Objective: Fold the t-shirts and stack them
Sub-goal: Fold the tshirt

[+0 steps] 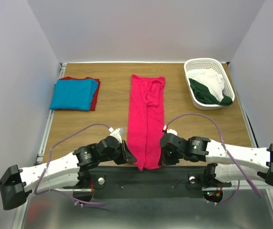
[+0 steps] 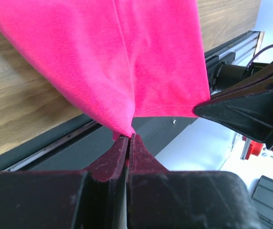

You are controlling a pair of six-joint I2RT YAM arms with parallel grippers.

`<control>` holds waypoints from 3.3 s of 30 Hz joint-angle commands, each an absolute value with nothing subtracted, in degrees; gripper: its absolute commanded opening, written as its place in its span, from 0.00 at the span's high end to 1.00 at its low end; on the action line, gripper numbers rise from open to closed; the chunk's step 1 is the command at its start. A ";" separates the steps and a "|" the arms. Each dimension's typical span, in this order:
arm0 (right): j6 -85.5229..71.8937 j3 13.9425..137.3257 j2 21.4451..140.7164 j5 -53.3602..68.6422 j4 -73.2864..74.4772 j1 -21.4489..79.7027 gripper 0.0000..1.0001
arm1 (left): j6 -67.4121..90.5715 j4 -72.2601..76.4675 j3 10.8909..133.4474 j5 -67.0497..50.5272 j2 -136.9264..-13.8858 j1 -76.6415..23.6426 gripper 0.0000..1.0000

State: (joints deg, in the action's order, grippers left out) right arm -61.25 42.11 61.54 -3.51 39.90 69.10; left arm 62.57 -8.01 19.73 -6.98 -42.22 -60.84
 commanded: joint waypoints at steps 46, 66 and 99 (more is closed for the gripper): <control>-25.23 73.47 95.88 -13.98 29.88 37.36 1.00 | 36.30 18.89 45.96 -13.53 -84.55 -32.08 1.00; -21.36 81.30 106.87 -11.60 29.62 30.67 1.00 | 35.16 23.29 53.52 -18.02 -96.32 -26.10 1.00; -20.56 71.21 95.27 -0.36 26.64 29.71 0.16 | 36.81 30.21 47.40 -2.98 -88.60 -38.74 0.15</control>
